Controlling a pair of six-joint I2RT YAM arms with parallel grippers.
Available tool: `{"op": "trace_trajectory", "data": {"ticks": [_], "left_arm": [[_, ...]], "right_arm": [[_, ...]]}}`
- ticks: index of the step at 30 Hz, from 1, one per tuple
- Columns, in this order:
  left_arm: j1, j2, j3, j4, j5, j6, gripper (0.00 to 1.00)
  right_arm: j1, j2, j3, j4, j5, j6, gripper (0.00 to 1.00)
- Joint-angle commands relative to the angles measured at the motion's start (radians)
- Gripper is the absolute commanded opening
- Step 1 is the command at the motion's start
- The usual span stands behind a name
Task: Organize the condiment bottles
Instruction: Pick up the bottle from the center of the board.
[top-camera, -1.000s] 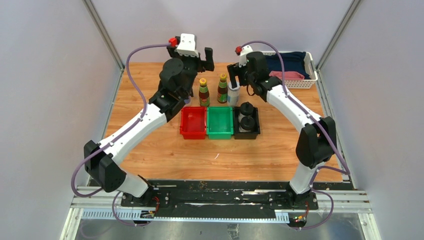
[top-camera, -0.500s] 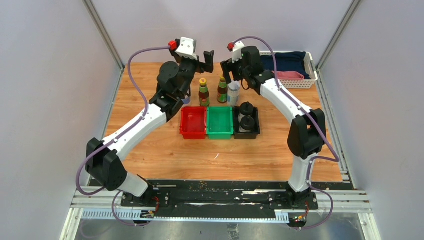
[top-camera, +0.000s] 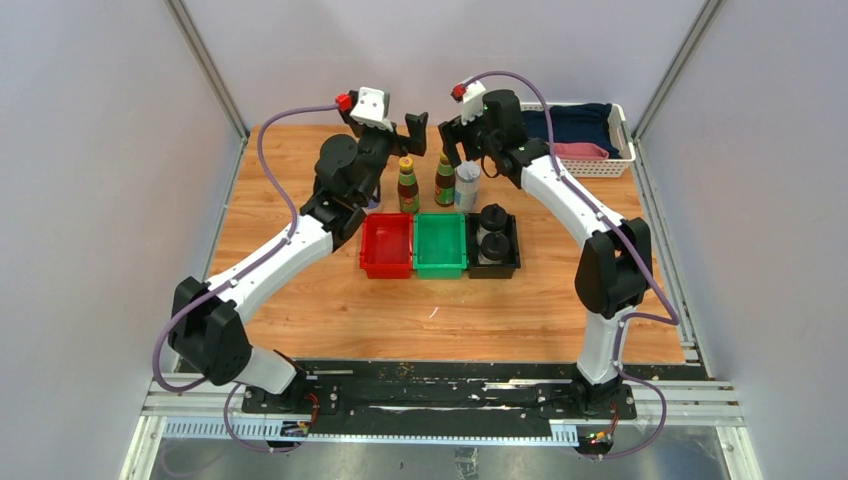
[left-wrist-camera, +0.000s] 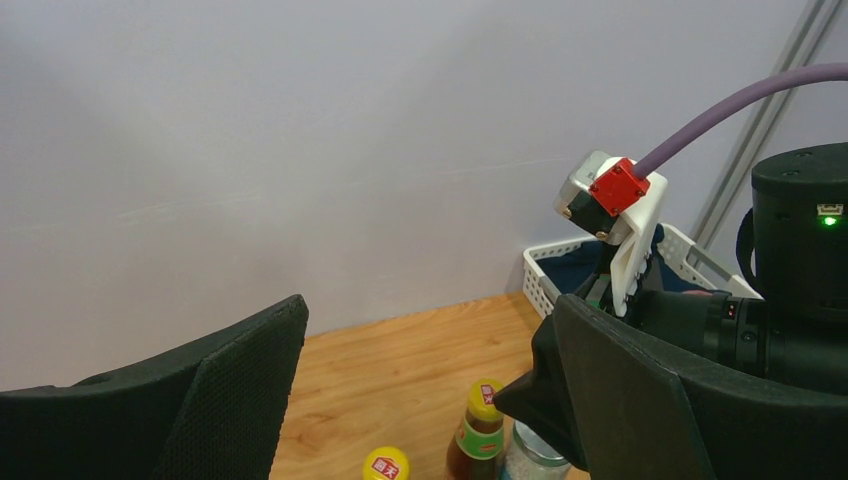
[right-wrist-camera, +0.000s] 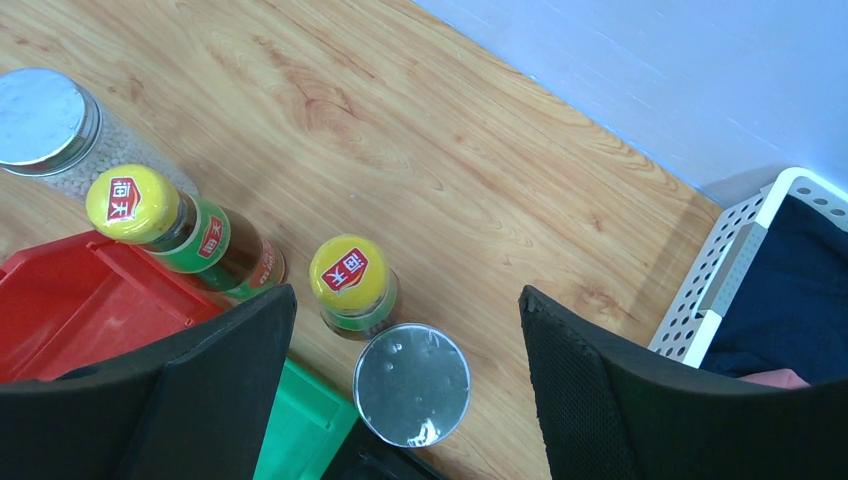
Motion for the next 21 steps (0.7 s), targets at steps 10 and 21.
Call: {"op": "trace_trajectory", "data": {"ticks": [10, 21], "left_arm": [[0.004, -0.053, -0.056, 0.062, -0.002, -0.019, 1.0], [0.003, -0.034, -0.074, 0.073, 0.0, -0.071, 1.0]], "right_arm": [[0.018, 0.001, -0.003, -0.015, -0.018, -0.025, 0.85], [0.014, -0.032, -0.053, -0.109, 0.09, -0.067, 0.86]]}}
